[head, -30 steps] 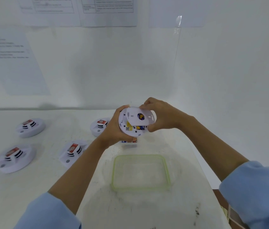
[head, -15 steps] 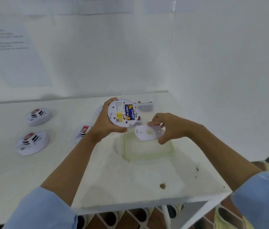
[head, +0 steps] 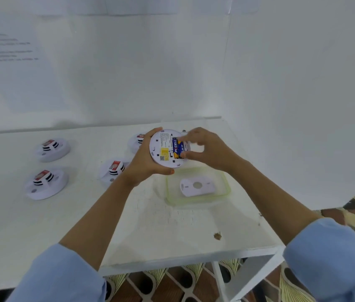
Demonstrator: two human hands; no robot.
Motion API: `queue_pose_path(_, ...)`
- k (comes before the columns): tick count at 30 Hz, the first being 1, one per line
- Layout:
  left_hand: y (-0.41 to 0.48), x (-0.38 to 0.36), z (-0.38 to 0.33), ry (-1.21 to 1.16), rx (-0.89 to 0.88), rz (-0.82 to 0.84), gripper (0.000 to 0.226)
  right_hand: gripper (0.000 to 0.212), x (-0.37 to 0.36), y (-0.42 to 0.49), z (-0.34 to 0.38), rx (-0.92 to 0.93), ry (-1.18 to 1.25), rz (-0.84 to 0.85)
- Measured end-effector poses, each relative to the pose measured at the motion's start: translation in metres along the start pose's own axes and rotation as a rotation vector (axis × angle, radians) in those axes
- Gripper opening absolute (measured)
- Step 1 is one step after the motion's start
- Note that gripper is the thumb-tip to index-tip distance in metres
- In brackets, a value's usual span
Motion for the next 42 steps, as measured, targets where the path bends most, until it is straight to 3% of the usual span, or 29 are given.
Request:
queue_pose_path(5, 0.020, -0.003, 0.001, 0.013, -0.007, -0.004, 0.102, 0.056, -0.002, 0.029, 0.000, 0.029, -0.163, 0.083)
queue_pose_path(13, 0.055, 0.004, 0.016, 0.011, 0.038, -0.002, 0.103, 0.047, 0.009, 0.069, -0.015, 0.159, -0.430, 0.185)
queue_pose_path(22, 0.088, 0.012, 0.034, -0.017, 0.052, -0.022, 0.102, 0.054, 0.002, 0.092, -0.033, 0.431, -0.718, 0.168)
queue_pose_path(25, 0.094, 0.012, 0.040, -0.034, 0.057, -0.028, 0.102, 0.037, -0.002, 0.099, -0.043, 0.455, -0.756, 0.187)
queue_pose_path(27, 0.097, 0.011, 0.044, -0.034, 0.067, -0.028, 0.102, 0.026, -0.001, 0.102, -0.047, 0.476, -0.721, 0.201)
queue_pose_path(29, 0.099, 0.012, 0.047, -0.038, 0.071, -0.037, 0.104, 0.042, 0.000, 0.105, -0.051, 0.329, -0.626, 0.304)
queue_pose_path(33, 0.100, 0.012, 0.051, -0.049, 0.074, -0.052, 0.099, 0.065, 0.002, 0.108, -0.055, 0.343, -0.579, 0.199)
queue_pose_path(36, 0.103, 0.011, 0.050, -0.045, 0.067, -0.043, 0.097, 0.053, 0.011, 0.110, -0.059, 0.241, -0.426, 0.156)
queue_pose_path(42, 0.111, 0.008, 0.042, -0.002, 0.038, -0.027, 0.098, 0.058, 0.018, 0.120, -0.058, 0.102, -0.162, 0.163)
Point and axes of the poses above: each hand's wrist, its own y-axis towards the middle knuckle, its own x-axis out of the back of the hand, z = x × y, the point moved 4 cm from there along y, towards the middle knuckle, and after that the axes turned 5 degrees about -x, right-handed, at the moved point
